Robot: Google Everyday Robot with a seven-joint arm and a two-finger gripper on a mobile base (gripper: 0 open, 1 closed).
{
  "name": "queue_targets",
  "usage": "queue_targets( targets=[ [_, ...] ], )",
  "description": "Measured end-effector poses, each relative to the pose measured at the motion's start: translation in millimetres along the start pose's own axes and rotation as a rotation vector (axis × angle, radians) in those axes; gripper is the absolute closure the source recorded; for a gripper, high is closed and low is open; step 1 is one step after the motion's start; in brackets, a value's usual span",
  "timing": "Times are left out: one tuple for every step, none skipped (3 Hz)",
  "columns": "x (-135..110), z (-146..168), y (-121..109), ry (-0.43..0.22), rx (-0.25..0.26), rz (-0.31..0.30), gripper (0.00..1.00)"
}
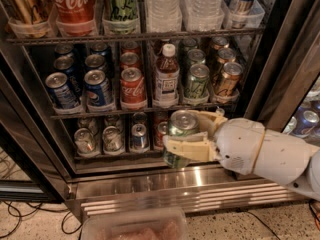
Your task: Pick green can from middle shelf of fridge
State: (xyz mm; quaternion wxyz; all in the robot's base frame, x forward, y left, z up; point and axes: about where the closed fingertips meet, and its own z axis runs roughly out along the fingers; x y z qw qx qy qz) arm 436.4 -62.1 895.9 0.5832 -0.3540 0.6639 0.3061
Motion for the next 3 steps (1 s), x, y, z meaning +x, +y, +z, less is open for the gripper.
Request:
queue_targets(
  targets=[
    [0, 12, 26, -0.023, -0.083, 0.029, 1.0],
    [2, 23, 42, -0.041, -0.136, 0.05, 1.0],
    [7, 36, 47, -0.054, -0.158, 0.076, 1.0]
  ],
)
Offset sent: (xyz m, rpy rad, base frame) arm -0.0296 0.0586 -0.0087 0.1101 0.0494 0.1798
